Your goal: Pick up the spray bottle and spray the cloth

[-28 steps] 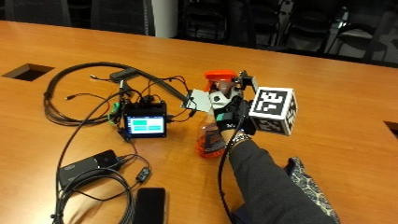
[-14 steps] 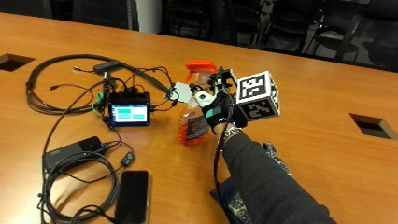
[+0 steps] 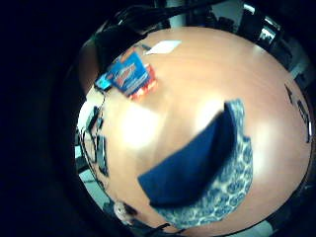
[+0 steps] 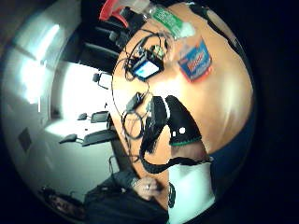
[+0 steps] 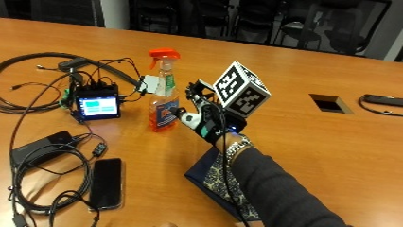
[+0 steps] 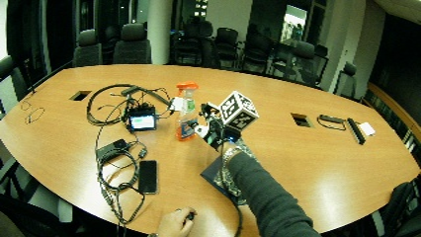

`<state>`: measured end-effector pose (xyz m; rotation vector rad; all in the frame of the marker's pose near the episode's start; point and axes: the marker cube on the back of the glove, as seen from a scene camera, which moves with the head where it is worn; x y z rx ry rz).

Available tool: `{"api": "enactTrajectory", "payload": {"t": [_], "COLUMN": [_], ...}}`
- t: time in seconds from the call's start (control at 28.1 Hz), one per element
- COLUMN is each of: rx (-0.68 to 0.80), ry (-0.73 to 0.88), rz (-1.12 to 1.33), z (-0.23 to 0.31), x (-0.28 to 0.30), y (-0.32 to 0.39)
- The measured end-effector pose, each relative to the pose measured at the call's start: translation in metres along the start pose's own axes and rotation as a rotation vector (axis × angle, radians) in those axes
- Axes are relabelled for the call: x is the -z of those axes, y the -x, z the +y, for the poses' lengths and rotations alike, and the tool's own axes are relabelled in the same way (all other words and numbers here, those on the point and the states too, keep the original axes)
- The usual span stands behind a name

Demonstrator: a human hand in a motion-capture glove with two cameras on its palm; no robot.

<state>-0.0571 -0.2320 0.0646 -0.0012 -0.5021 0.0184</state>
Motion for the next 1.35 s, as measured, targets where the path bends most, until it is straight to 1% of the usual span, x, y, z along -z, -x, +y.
{"api": "enactTrajectory", "payload": {"t": [0.11, 0.28, 0.36, 0.46, 0.61, 0.78, 0.96, 1.14, 1.35], "rx": [0.017, 0.067, 0.08, 0.094, 0.076, -0.001, -0.053, -0.052, -0.052], "ry": [0.101, 0.217, 0.22, 0.167, 0.092, 0.081, 0.12, 0.148, 0.215], "rz": [0.065, 0.293, 0.378, 0.461, 0.523, 0.563, 0.609, 0.633, 0.617], "z": [0.034, 0.097, 0.114, 0.131, 0.146, 0.165, 0.182, 0.187, 0.186], "x": [0.004, 0.029, 0.047, 0.074, 0.101, 0.116, 0.118, 0.123, 0.117], "y": [0.002, 0.003, 0.002, 0.003, 0.005, -0.003, -0.014, -0.017, -0.021]}}
